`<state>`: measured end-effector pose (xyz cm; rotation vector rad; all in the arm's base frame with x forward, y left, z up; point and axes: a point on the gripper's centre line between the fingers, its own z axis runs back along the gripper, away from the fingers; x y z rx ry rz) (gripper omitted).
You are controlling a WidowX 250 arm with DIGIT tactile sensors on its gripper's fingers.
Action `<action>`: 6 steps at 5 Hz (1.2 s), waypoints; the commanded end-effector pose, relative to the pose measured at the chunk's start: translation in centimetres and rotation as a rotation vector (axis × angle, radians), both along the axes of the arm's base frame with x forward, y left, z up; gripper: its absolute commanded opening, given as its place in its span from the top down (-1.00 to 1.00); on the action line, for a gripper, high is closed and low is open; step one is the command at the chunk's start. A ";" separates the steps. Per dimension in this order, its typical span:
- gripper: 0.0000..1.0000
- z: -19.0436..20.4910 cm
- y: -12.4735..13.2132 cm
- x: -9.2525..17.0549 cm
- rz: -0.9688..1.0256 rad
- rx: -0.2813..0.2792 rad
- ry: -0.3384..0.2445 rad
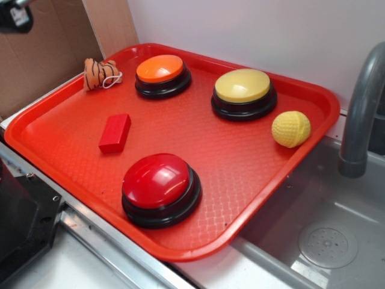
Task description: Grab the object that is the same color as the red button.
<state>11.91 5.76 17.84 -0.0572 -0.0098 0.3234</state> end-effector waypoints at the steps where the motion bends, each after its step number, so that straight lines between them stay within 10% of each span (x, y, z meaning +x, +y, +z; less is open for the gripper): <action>1: -1.00 -4.2 -0.7 3.0 0.206 -0.018 -0.017; 4: -1.00 -11.8 -2.7 9.0 0.160 -0.019 0.146; 6: -1.00 -13.4 -2.5 8.4 0.180 0.001 0.159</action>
